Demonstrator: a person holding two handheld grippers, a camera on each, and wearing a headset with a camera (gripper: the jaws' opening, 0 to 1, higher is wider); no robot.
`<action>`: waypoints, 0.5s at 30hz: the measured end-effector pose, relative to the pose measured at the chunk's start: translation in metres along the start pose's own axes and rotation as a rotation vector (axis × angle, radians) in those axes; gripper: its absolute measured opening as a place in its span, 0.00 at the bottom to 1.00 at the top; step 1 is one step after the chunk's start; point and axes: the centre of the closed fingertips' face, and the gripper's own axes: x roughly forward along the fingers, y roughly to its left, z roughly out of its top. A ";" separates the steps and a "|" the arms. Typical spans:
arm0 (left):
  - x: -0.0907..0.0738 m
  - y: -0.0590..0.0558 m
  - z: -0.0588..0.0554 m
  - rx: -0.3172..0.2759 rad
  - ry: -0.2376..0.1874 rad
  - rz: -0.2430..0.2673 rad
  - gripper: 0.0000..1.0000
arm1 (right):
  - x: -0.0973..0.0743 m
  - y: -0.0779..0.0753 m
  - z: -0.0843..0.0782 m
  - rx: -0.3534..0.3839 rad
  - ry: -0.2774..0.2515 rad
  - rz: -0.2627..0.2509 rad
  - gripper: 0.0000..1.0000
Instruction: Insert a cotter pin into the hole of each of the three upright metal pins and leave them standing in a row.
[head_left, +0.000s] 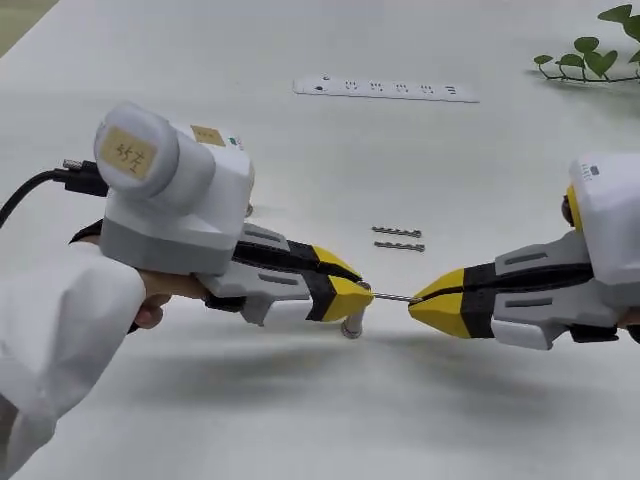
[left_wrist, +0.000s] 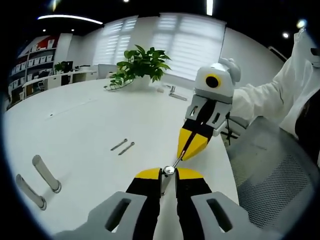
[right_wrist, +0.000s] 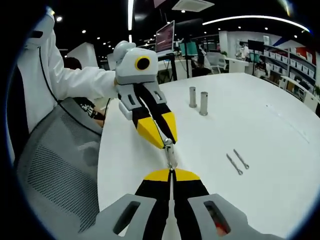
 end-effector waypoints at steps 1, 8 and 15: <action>0.000 0.000 -0.001 0.004 0.005 -0.002 0.07 | 0.000 0.000 0.000 -0.002 0.001 0.000 0.00; 0.001 0.000 -0.005 0.025 0.026 -0.002 0.06 | 0.000 -0.003 0.001 -0.007 -0.003 -0.001 0.00; 0.001 -0.002 -0.005 0.034 0.031 -0.005 0.06 | 0.003 -0.003 0.003 -0.018 -0.004 0.005 0.00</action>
